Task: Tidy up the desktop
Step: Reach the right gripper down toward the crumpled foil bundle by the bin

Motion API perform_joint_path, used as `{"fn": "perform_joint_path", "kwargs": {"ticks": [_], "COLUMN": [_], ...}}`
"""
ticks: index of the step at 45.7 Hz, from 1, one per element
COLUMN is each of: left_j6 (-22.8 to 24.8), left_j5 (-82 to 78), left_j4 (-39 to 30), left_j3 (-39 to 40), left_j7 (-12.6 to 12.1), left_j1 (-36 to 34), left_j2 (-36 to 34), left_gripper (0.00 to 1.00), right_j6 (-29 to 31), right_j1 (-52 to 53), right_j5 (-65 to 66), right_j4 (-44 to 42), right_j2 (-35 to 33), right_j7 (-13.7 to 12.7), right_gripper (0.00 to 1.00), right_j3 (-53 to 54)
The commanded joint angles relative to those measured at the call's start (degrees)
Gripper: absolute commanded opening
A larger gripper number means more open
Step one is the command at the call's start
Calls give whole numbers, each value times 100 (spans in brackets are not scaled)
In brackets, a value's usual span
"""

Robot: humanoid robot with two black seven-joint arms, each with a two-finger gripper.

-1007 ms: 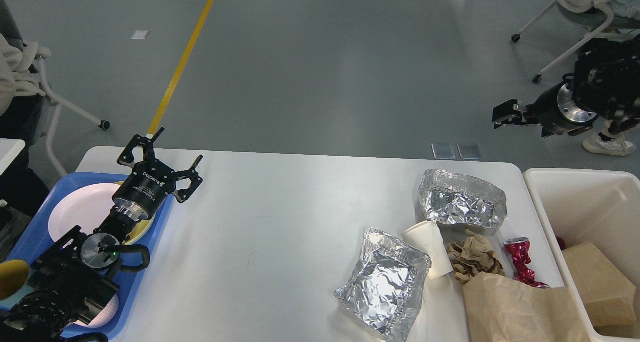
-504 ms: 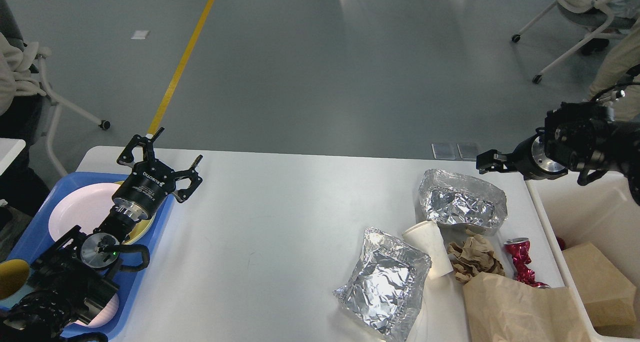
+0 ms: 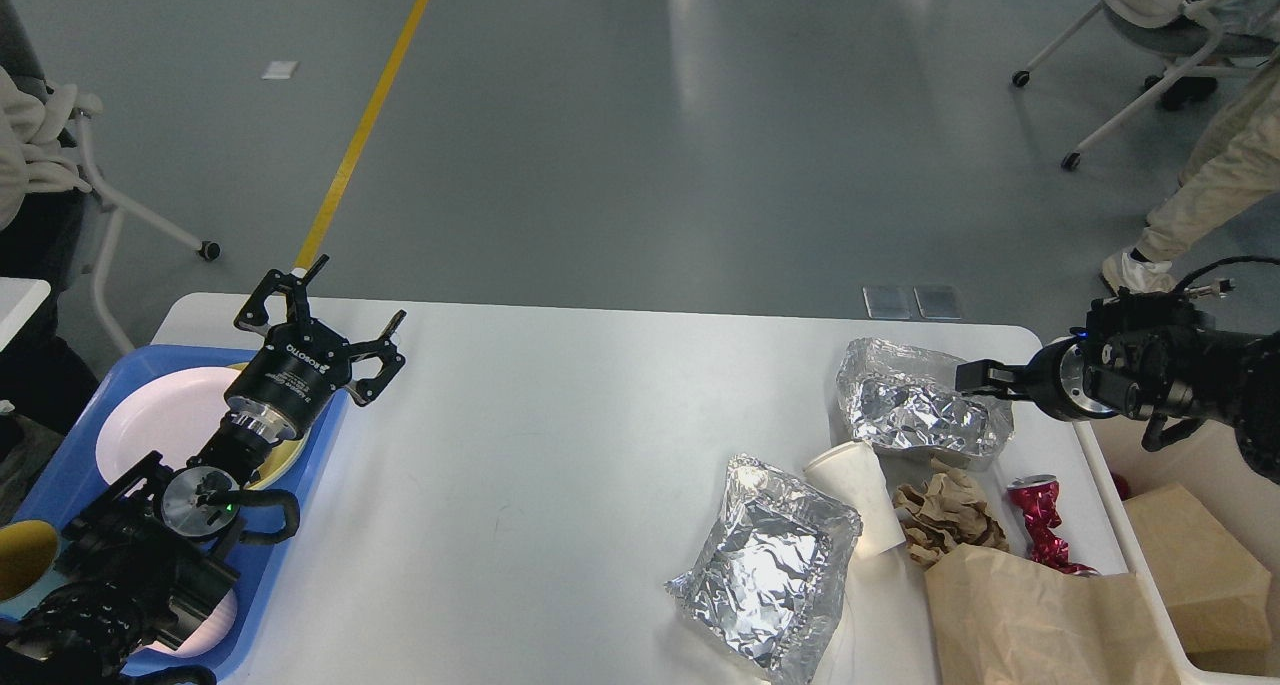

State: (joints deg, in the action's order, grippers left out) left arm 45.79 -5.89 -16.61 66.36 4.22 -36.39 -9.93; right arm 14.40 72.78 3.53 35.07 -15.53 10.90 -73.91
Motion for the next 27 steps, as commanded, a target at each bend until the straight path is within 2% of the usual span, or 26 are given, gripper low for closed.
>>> {"fn": "perform_joint_path", "kwargs": {"ticks": [1,8,27], "left_j6": [0,0,0], "left_j5": [0,0,0], "left_j4": [0,0,0], "left_j3": [0,0,0], "left_j7": [0,0,0], "left_j1": [0,0,0], "left_j2": [0,0,0], "left_gripper": [97,97,97], "right_j6": [-16,-86,-930], "right_j1": [-158,-325,-914], "right_j5": [-2,-37,-89], "right_j4": [-175,-272,-272], "right_j2": [-3,-20,-187], "right_j7": [0,0,0], "right_gripper": [100,100,100], "right_j3": [104,157,412]}}
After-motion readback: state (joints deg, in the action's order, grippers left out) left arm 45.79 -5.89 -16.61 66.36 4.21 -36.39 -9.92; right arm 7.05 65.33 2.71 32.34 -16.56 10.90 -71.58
